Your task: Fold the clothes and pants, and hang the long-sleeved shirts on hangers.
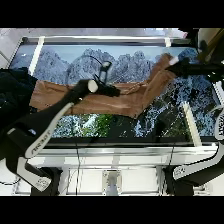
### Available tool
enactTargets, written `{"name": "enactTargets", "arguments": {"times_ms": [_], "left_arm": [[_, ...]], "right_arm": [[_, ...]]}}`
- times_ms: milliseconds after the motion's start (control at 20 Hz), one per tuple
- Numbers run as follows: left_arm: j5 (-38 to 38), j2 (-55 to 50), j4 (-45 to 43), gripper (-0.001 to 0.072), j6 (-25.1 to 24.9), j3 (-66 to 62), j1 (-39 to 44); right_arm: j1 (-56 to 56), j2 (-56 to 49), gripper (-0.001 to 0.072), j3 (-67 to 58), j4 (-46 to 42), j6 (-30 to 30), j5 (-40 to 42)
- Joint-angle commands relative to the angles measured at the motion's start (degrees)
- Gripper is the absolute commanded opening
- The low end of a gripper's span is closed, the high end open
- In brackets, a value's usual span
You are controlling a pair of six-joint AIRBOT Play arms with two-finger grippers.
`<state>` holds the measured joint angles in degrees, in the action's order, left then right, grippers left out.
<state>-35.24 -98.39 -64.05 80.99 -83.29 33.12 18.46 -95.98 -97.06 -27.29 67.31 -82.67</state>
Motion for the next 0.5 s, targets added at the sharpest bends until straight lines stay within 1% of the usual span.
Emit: {"name": "enactTargets", "arguments": {"times_ms": [0, 100, 150, 200, 300, 400, 450], "left_arm": [[4.2, -4.37, 4.07, 0.0013, -0.04, -0.02, 4.24], [3.17, -3.39, 0.96, 0.0012, 0.0, -0.02, 1.84], [1.29, -1.97, -0.76, 0.0013, 0.0, -0.02, -0.74], [-1.75, -0.2, -2.19, 0.0012, -0.02, -0.02, -3.85], [-10.19, 4.22, -4.11, 0.0013, 0.0, -0.02, -11.54], [-18.69, 8.9, -4.09, 0.0013, -0.04, -0.02, -19.8], [-21.29, 10.8, -4.09, 0.0013, -0.07, -0.02, -23.06]], "right_arm": [[-10.01, 0.39, 0.0027, -2.93, -1.49, 2.78, -0.04], [-14.8, 0.39, 0.0027, -2.91, -2.54, 2.78, 1.97], [-17.03, 0.39, 0.0028, -2.91, -3.67, 2.86, 4.04], [-19.45, 0.35, 0.0027, -2.91, -5.4, 4.11, 6.56], [-24.24, 0.02, 0.0027, -2.91, -9.29, 6.34, 11.06], [-29.4, -1.22, 0.0027, -2.91, -13.35, 9.09, 14.45], [-32.3, -2.23, 0.0027, -2.84, -14.93, 10.43, 16.24]]}}
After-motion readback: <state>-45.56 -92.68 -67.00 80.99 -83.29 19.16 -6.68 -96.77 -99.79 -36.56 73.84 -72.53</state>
